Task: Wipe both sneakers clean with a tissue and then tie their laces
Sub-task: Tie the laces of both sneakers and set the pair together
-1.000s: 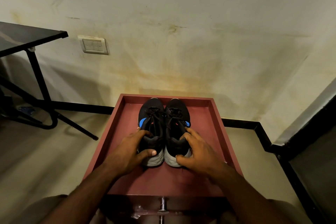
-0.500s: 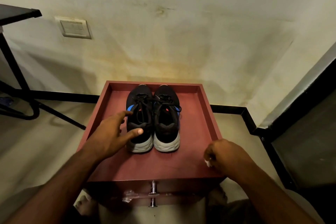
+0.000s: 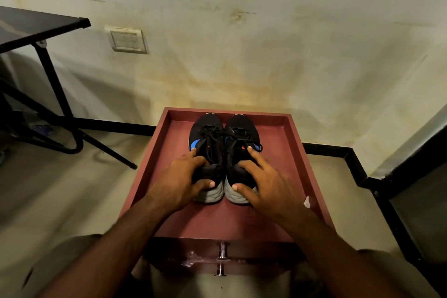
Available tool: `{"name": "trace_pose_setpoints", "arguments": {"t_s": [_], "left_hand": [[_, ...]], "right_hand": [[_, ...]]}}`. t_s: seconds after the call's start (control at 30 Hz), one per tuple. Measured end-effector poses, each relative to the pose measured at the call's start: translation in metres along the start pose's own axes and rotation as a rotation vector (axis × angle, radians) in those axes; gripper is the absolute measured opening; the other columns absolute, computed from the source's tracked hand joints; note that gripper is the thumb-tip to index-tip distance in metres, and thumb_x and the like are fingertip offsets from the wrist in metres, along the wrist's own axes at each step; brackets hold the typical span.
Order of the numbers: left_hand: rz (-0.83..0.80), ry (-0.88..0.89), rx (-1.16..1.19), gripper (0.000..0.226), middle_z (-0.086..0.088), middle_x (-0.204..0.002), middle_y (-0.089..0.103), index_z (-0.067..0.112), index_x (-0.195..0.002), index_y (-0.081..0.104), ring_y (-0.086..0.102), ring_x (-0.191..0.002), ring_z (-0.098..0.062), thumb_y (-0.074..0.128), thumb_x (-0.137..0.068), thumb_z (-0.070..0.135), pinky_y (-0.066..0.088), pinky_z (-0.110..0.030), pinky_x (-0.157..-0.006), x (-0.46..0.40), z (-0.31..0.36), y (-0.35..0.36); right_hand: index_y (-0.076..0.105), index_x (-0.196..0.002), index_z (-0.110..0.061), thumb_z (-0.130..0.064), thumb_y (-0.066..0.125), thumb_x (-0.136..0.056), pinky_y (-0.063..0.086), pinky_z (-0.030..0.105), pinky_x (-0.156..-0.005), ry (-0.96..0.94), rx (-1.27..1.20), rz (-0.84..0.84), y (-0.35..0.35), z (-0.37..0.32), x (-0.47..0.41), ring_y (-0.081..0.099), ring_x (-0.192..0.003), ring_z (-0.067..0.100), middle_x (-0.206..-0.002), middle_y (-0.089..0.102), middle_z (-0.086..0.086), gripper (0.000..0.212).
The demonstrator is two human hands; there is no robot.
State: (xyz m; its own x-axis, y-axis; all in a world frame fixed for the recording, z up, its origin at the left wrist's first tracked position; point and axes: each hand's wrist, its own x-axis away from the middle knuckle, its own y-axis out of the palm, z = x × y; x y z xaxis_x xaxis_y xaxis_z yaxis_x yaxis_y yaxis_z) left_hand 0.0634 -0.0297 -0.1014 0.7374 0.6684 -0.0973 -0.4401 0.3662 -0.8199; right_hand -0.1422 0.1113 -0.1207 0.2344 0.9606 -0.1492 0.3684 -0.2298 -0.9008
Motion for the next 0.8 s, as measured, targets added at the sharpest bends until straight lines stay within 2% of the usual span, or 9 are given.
{"name": "trace_pose_setpoints", "arguments": {"t_s": [0.07,0.1,0.17,0.3,0.37,0.43,0.57,0.7,0.8], "left_hand": [[0.001,-0.014,-0.006,0.023,0.01,-0.101,0.059,0.025,-0.098,0.066,0.059,-0.093,-0.013,0.081,-0.084,0.034,0.055,-0.042,-0.083,0.002,0.003,0.0],[-0.003,-0.021,-0.004,0.022,0.01,-0.101,0.059,0.026,-0.097,0.066,0.06,-0.093,-0.012,0.082,-0.084,0.034,0.056,-0.041,-0.084,0.004,0.004,0.0],[-0.019,-0.039,0.011,0.022,0.012,-0.101,0.059,0.028,-0.096,0.064,0.061,-0.091,-0.011,0.082,-0.083,0.033,0.056,-0.04,-0.083,0.008,0.004,0.0],[-0.019,-0.051,0.002,0.024,0.011,-0.106,0.061,0.027,-0.101,0.068,0.063,-0.095,-0.011,0.083,-0.083,0.034,0.056,-0.038,-0.086,0.016,0.006,-0.003],[-0.027,-0.063,-0.003,0.027,0.008,-0.122,0.063,0.027,-0.107,0.07,0.064,-0.108,-0.013,0.082,-0.084,0.033,0.055,-0.035,-0.092,0.018,0.01,-0.005],[-0.028,-0.086,-0.002,0.03,0.003,-0.138,0.061,0.026,-0.11,0.071,0.063,-0.12,-0.017,0.083,-0.084,0.032,0.054,-0.036,-0.098,0.016,0.014,-0.007],[-0.004,-0.138,-0.026,0.028,0.005,-0.14,0.062,0.022,-0.109,0.071,0.068,-0.106,-0.021,0.082,-0.085,0.031,0.051,-0.029,-0.087,0.011,0.018,-0.01],[0.048,-0.142,-0.066,0.027,0.002,-0.152,0.054,0.021,-0.11,0.072,0.069,-0.107,-0.02,0.08,-0.087,0.032,0.051,-0.027,-0.088,0.012,0.021,-0.019],[0.06,-0.123,-0.1,0.026,0.003,-0.162,0.042,0.021,-0.11,0.071,0.069,-0.111,-0.023,0.08,-0.087,0.03,0.054,-0.034,-0.094,0.011,0.021,-0.027]], "right_hand": [[0.057,-0.112,-0.034,-0.054,0.065,-0.09,0.053,0.035,-0.078,-0.027,-0.011,0.049,0.003,-0.003,-0.003,0.063,-0.104,0.015,-0.123,0.061,-0.013,0.031],[0.055,-0.103,-0.031,-0.052,0.067,-0.088,0.051,0.036,-0.072,-0.042,-0.022,0.064,0.003,-0.003,-0.002,0.06,-0.091,0.012,-0.103,0.06,-0.015,0.028],[0.054,-0.095,-0.029,-0.048,0.069,-0.088,0.047,0.034,-0.066,-0.065,-0.024,0.074,0.002,-0.003,0.001,0.053,-0.079,0.009,-0.088,0.053,-0.015,0.025],[0.058,-0.097,-0.026,-0.046,0.072,-0.089,0.034,0.018,-0.057,-0.14,0.021,0.112,0.001,-0.007,0.012,0.054,-0.073,0.008,-0.087,0.053,-0.015,0.025],[0.058,-0.097,-0.027,-0.046,0.072,-0.089,0.023,0.009,-0.057,-0.147,0.045,0.111,0.002,-0.008,0.015,0.053,-0.07,0.007,-0.087,0.051,-0.017,0.025],[0.057,-0.097,-0.028,-0.046,0.071,-0.09,0.021,0.008,-0.058,-0.136,0.042,0.112,0.002,-0.009,0.016,0.053,-0.07,0.006,-0.087,0.048,-0.018,0.025],[0.057,-0.098,-0.028,-0.045,0.072,-0.089,0.037,0.022,-0.058,-0.112,0.014,0.131,0.0,-0.01,0.007,0.054,-0.073,0.007,-0.086,0.049,-0.018,0.024],[0.058,-0.101,-0.028,-0.045,0.07,-0.09,0.049,0.033,-0.061,-0.104,-0.013,0.145,-0.007,-0.016,-0.002,0.058,-0.076,0.012,-0.091,0.056,-0.014,0.023],[0.056,-0.103,-0.028,-0.046,0.067,-0.093,0.05,0.038,-0.065,-0.088,-0.03,0.141,-0.012,-0.02,-0.009,0.059,-0.08,0.016,-0.094,0.057,-0.012,0.023]]}}
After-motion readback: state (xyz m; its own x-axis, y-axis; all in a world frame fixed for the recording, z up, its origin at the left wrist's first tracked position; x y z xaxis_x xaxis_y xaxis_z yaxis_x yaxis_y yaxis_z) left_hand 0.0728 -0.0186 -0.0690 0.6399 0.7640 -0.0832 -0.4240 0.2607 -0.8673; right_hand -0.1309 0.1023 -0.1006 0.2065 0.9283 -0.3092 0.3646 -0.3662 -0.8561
